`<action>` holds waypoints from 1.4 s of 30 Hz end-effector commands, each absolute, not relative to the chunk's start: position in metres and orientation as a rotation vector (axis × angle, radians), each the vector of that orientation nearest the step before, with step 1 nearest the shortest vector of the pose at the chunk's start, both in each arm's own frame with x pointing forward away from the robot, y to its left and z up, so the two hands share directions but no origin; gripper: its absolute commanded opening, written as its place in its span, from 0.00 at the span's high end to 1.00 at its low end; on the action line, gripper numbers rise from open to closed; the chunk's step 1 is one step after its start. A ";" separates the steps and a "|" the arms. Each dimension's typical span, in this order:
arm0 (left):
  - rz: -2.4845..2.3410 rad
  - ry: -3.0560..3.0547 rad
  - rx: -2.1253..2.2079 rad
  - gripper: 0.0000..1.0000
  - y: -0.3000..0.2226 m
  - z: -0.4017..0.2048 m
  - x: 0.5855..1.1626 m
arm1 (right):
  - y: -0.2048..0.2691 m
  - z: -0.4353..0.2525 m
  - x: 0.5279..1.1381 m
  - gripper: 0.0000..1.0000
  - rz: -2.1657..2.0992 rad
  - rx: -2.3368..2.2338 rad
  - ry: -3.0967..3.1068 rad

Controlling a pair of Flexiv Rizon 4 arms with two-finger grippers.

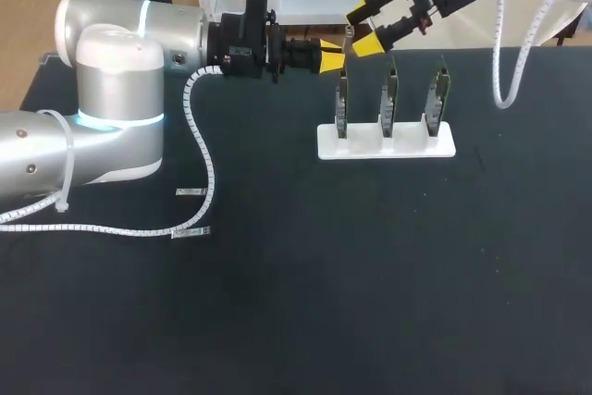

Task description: Pick up the optical module with the left hand, and insert it into the network port with the right hand.

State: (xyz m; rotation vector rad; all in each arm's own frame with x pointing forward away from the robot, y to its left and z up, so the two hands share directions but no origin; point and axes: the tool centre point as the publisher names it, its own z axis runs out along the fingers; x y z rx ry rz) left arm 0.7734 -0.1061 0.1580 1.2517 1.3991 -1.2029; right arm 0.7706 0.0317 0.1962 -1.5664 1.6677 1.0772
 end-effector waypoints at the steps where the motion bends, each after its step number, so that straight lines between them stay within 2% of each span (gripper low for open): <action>1: -1.206 1.396 1.255 1.00 -0.106 0.157 0.775 | 0.035 0.197 0.769 0.00 1.071 -1.565 1.667; 20: -1.206 1.396 1.255 1.00 -0.106 0.157 0.775 | 0.040 0.196 0.771 0.00 1.068 -1.574 1.666; 21: -1.206 1.396 1.255 1.00 -0.106 0.157 0.775 | 0.040 0.196 0.771 0.55 1.064 -1.577 1.667; 22: -1.206 1.396 1.255 1.00 -0.106 0.157 0.775 | 0.040 0.195 0.772 0.83 1.061 -1.583 1.665; 23: -1.206 1.396 1.255 1.00 -0.106 0.157 0.775 | 0.040 0.195 0.772 1.00 1.060 -1.583 1.664; 42: -1.206 1.396 1.255 1.00 -0.106 0.157 0.775 | 0.039 0.196 0.772 1.00 1.055 -1.581 1.658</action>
